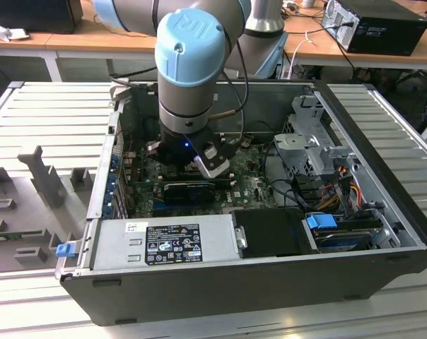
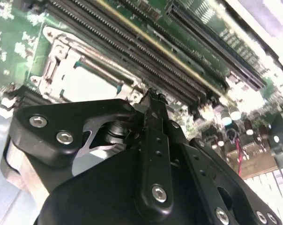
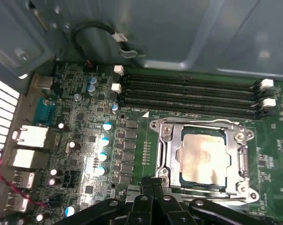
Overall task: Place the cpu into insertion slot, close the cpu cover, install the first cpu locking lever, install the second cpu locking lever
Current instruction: 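Install the second cpu locking lever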
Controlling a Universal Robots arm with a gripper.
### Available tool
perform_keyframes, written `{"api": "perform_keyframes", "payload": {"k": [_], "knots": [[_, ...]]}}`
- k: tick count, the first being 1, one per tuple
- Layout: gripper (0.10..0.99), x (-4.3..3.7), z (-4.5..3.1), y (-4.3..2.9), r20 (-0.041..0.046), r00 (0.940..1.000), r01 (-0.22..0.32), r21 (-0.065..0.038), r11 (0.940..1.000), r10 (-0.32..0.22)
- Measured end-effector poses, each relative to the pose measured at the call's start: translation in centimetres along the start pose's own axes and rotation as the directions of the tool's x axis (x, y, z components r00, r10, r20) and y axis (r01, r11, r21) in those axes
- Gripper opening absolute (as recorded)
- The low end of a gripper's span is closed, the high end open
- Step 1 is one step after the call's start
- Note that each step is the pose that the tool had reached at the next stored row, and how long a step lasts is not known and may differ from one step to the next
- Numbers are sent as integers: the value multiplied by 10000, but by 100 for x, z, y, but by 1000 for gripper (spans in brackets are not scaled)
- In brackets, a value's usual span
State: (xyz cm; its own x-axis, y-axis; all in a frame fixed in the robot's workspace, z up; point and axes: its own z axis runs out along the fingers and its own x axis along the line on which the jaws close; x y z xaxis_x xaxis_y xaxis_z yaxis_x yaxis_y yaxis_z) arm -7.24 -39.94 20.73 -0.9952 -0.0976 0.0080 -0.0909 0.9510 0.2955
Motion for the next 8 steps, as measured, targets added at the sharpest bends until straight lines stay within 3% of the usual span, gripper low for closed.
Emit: {"api": "perform_keyframes", "payload": {"k": [4,8], "knots": [[106,2,-160,50,0,10000,0,2,10000,0],[106,2,-220,70,0,10000,0,17,10000,0]]}}
